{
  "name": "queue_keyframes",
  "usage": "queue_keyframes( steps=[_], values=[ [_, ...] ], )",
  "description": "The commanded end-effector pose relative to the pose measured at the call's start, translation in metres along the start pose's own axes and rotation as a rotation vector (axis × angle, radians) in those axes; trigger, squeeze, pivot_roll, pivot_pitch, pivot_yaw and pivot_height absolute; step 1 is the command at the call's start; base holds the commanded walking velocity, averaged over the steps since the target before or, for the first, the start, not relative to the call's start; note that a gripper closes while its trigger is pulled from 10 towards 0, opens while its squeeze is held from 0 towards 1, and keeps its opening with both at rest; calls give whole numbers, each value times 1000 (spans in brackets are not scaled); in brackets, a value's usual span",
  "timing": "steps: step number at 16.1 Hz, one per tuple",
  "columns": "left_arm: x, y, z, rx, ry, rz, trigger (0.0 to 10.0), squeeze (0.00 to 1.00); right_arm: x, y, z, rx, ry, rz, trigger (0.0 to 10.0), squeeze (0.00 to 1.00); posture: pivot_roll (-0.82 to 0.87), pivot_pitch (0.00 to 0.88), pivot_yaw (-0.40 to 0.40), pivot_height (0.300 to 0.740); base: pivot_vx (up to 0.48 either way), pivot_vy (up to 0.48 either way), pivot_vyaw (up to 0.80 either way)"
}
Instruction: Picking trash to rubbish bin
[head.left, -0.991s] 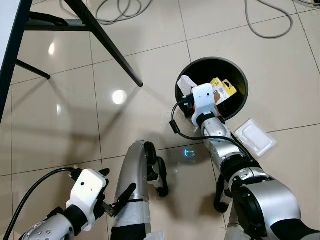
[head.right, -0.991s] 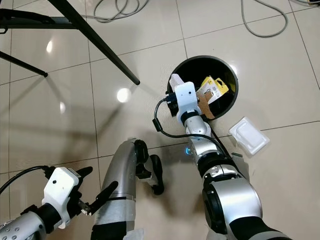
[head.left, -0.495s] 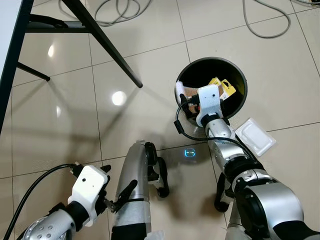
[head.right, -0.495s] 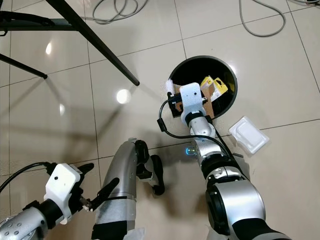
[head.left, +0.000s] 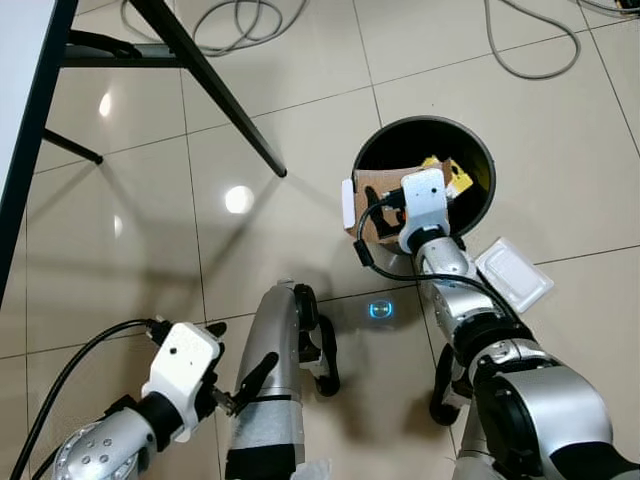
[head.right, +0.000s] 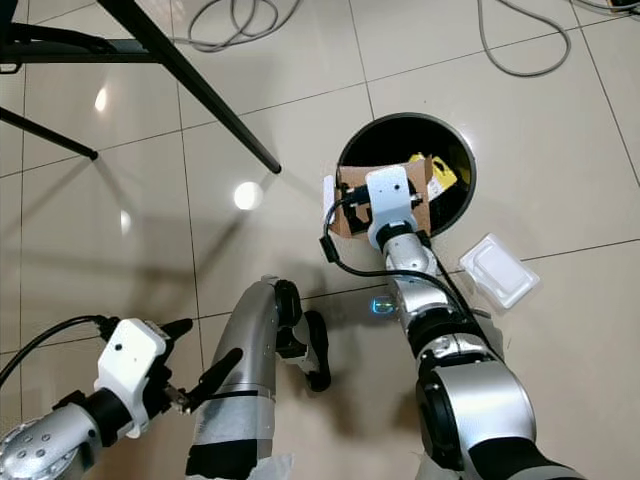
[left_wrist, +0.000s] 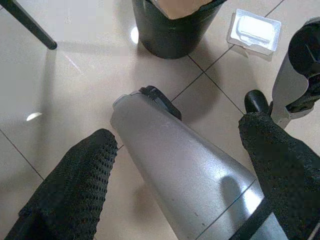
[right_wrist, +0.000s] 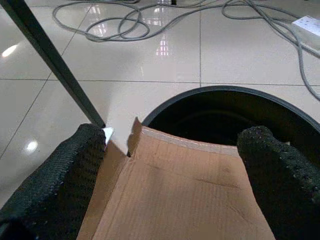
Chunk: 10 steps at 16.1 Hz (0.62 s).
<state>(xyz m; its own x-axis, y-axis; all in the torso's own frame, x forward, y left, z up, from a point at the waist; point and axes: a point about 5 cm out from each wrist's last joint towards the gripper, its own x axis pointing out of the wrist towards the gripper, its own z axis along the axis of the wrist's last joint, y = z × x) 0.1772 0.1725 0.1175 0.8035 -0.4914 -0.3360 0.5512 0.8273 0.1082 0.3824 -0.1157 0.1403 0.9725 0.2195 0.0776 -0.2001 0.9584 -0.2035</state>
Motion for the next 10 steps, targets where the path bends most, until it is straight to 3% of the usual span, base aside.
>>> queue_keyframes(
  steps=[1,2,3,4,6,10],
  values=[
    [-2,-3,-12,-27,54,-19,10000,0,-7,6,-12,21,18,2,10000,988,303,590,244,590,0,0,0],
    [1,-3,-12,-27,49,-18,10000,0,-8,5,-13,21,17,0,10000,867,305,585,243,590,0,0,0],
    [1,-3,-11,-27,46,-17,10000,0,-9,4,-13,21,16,-1,10000,361,305,583,243,590,0,0,0],
    [3,-3,-10,-28,38,-16,10000,0,-10,3,-13,21,10,-5,10000,0,292,565,235,590,0,0,0],
    [10,-2,-8,-37,11,-12,10000,0,-11,-3,-10,26,-17,-26,10000,0,267,542,219,590,0,0,0],
    [38,-4,2,-47,-66,-16,10000,0,-22,-18,-12,24,-61,-91,10000,0,188,470,180,590,0,0,0]
  ],
)
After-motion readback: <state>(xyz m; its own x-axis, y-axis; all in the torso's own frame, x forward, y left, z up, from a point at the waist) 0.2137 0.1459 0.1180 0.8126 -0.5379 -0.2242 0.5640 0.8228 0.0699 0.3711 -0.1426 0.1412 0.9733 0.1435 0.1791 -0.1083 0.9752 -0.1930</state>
